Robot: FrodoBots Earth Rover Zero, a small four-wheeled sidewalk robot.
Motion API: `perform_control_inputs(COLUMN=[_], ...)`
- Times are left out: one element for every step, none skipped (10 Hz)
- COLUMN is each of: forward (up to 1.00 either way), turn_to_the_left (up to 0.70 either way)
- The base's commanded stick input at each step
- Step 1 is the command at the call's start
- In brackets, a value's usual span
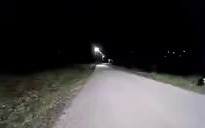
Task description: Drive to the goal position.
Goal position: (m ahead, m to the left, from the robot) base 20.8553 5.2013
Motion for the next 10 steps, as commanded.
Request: perform_control_inputs(forward=[0.7,0.7,0.7,0.7,0.7,0.7,0.7,0.03,0.03,0.02], turn_to_the_left=[0.0,0.0,0.0,0.0,0.0,0.0,0.0,0.0,-0.07,-0.1])
